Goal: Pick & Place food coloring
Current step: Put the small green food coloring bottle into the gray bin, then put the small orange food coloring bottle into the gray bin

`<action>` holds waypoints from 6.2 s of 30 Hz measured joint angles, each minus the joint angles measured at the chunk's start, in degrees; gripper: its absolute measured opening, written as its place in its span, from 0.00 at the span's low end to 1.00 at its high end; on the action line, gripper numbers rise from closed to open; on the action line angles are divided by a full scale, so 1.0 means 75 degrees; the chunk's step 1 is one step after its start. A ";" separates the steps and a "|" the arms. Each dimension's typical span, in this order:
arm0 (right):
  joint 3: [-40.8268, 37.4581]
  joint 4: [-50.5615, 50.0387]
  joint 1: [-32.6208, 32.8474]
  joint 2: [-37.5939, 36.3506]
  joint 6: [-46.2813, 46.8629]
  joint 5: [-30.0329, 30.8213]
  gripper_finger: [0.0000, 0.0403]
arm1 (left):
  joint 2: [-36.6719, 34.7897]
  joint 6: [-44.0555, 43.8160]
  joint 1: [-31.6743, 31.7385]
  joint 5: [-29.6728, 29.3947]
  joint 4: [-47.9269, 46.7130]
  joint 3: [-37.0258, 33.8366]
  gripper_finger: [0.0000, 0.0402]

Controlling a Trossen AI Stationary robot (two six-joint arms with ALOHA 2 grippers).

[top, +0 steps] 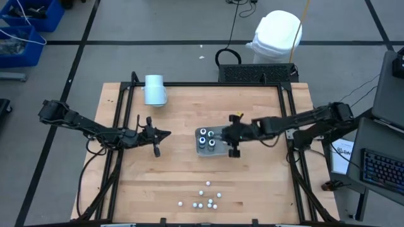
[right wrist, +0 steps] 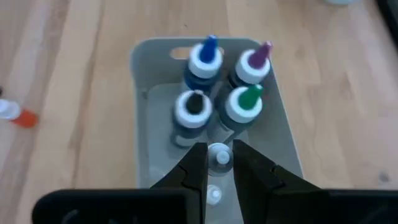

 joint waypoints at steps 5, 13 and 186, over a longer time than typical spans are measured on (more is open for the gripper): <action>-0.0712 0.0983 -0.0687 0.0110 -0.0015 -0.0337 0.11 | 0.0001 0.0014 0.0001 0.0000 0.0003 0.0000 0.02; -0.1223 0.1526 -0.1151 0.0404 -0.0031 -0.0739 0.11 | 0.0001 0.0133 0.0006 -0.0012 0.0080 0.0003 0.02; -0.7330 0.6009 -0.1620 -0.6972 -0.0492 -0.2694 0.00 | 0.8578 -0.0015 -0.2102 0.2838 -1.2347 1.4293 0.17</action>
